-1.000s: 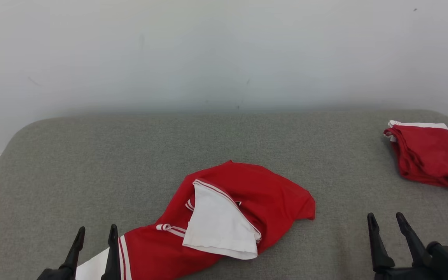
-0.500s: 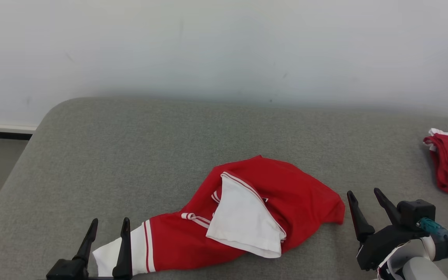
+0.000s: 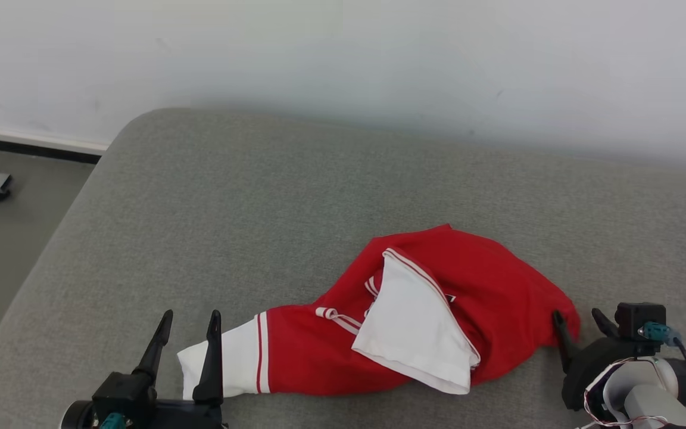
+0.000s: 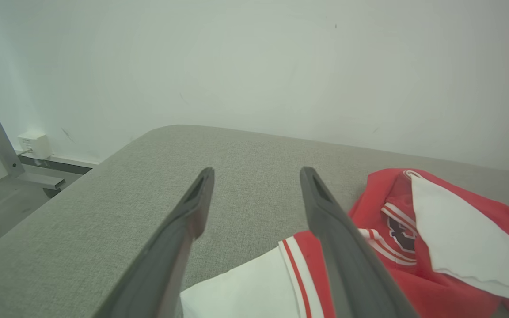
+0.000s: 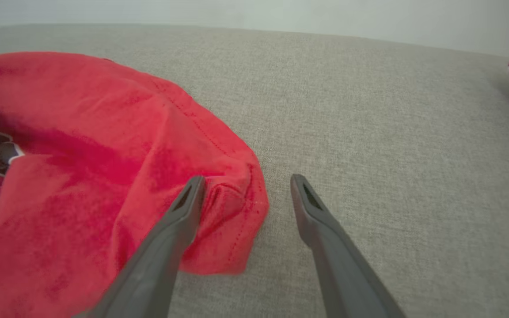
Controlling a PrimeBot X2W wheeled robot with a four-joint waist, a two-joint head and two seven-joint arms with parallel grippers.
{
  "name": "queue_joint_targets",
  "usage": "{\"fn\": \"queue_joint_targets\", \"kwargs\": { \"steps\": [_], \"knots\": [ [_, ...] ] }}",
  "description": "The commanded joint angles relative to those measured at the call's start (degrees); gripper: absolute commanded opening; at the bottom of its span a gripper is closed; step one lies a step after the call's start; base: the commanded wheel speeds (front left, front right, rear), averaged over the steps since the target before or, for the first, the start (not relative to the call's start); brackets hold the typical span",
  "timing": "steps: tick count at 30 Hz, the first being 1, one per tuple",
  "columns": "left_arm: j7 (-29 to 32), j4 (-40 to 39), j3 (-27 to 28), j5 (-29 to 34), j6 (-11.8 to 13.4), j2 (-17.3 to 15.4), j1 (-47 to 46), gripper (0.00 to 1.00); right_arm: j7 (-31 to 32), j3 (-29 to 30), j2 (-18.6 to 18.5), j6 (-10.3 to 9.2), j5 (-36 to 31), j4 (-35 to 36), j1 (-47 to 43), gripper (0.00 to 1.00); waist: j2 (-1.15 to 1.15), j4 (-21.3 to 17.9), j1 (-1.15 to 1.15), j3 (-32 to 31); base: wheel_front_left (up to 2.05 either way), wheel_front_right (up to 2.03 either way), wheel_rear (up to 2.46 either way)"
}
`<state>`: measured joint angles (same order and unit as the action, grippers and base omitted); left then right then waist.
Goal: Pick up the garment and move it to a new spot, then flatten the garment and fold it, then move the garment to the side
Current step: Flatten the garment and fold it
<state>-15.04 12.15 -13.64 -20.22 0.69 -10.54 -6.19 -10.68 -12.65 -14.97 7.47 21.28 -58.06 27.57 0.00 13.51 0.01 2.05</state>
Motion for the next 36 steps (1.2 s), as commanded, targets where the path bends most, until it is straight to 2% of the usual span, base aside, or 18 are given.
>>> {"fn": "queue_joint_targets", "kwargs": {
  "steps": [1,4,5,6,7,13,22,30,35,36],
  "knots": [
    [-0.19,0.22,0.11,0.39,-0.15,0.29,-0.67,1.00,-0.30,-0.31,0.11,0.07,0.48,-1.20,0.61,1.00,0.00,1.15,-0.01,0.94,0.00,0.00,0.00],
    [-0.19,0.56,0.47,0.71,-0.67,0.76,-1.24,1.00,-0.39,-1.18,0.71,0.07,1.42,-4.37,1.44,1.00,0.00,1.74,-0.01,1.25,0.00,0.00,0.00],
    [-0.19,0.66,0.67,0.79,-0.81,0.83,-1.25,1.00,-0.45,-1.59,1.08,0.07,1.94,-5.01,1.67,0.80,0.00,1.82,-0.01,1.32,0.00,0.00,0.00],
    [-0.19,0.75,0.86,0.87,-1.02,0.93,-1.25,1.00,-0.68,-1.98,1.18,0.07,2.28,-5.56,1.93,0.47,0.00,1.88,-0.01,1.37,0.00,0.00,0.00],
    [-0.18,0.86,1.07,0.98,-1.15,1.03,-1.20,1.00,-0.65,-2.46,1.40,0.07,2.70,-6.11,1.95,0.00,0.00,1.91,-0.01,1.39,0.00,0.00,0.00],
    [-0.18,1.24,2.28,1.82,-1.31,1.53,0.05,1.00,-2.21,-4.58,0.55,0.06,5.44,-6.79,2.98,0.00,0.00,0.99,-0.01,0.50,0.00,0.00,0.00],
    [-0.19,0.75,4.30,2.16,-1.57,2.33,2.79,1.00,-4.46,-3.84,-6.24,0.06,9.28,-1.67,-0.33,0.00,0.00,-3.83,-0.01,-2.58,0.00,0.00,0.00],
    [-0.18,0.34,5.46,2.92,-2.46,3.50,3.71,1.00,-4.53,2.06,-11.85,0.06,11.44,5.35,-9.62,0.00,0.00,-7.28,-0.01,-3.03,0.00,0.00,0.00],
    [-0.18,0.14,6.10,3.41,-2.61,3.89,4.02,1.00,-4.54,5.09,-11.57,0.07,11.12,7.87,-13.60,0.00,0.00,-8.42,-0.01,-2.89,0.00,0.00,0.00],
    [-0.19,0.16,6.21,3.56,-2.68,3.93,4.04,1.00,-4.54,5.78,-11.51,0.06,10.66,8.92,-13.96,0.48,0.00,-8.70,-0.01,-2.86,0.00,0.00,0.00]
  ]
}}
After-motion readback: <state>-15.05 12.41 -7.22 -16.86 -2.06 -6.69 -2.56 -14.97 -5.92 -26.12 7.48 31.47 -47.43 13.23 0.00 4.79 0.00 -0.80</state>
